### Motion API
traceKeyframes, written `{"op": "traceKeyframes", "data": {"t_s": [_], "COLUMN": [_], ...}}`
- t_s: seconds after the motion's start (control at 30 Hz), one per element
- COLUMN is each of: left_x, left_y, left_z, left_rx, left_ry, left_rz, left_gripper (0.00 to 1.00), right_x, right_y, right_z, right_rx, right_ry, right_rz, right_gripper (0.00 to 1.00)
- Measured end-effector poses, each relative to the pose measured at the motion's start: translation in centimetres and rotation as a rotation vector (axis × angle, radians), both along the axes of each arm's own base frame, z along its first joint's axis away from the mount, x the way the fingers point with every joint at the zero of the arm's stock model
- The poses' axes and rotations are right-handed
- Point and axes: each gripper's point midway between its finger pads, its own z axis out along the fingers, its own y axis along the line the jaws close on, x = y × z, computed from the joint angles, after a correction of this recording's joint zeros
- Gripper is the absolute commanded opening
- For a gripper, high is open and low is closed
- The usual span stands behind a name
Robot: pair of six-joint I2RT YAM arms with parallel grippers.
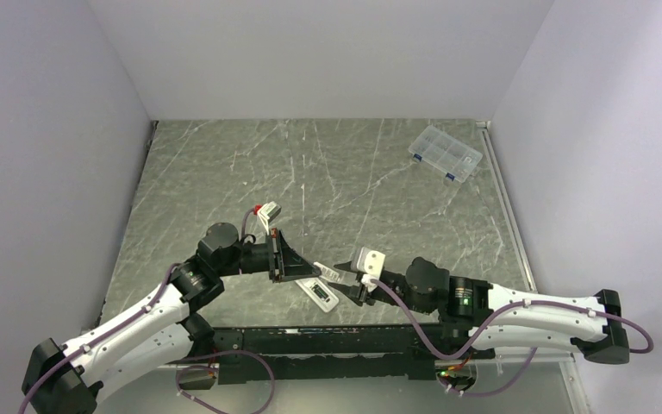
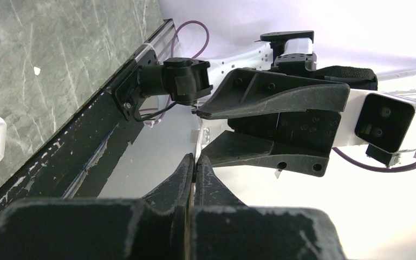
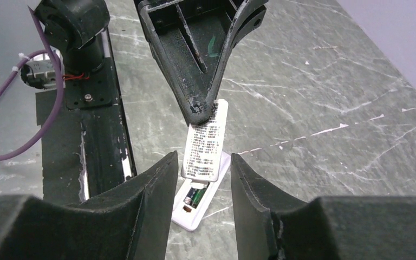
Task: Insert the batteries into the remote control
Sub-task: Adjust the battery cover, then load the battery cover into the remote control.
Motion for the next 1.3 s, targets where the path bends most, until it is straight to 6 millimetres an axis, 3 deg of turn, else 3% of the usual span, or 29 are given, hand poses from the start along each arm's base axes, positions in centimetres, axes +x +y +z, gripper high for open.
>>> {"op": "traceKeyframes", "data": {"t_s": [0.47, 0.83, 1.3], "left_x": [-0.13, -0.19, -0.17], "left_y": [-0.06, -0.08, -0.10], "left_z": [0.35, 0.27, 0.12], "left_rx": [-0.014, -0.012, -0.009], "left_ry": [0.009, 0.014, 0.017], "left_rz": [-0.007, -0.012, -0.013], "left_gripper": [0.00, 0.00, 0.00], "right_x": [-0.36, -0.61, -0.58], "right_y": [0.08, 0.14, -0.03], "right_z": [-0.43, -0.44, -0.75], "right_rx": [-0.010, -0.010, -0.024], "right_ry": [0.001, 0.001, 0.001], "right_rz": [0.010, 0.015, 0.006], "right_gripper": [0.35, 0.44, 0.40]}}
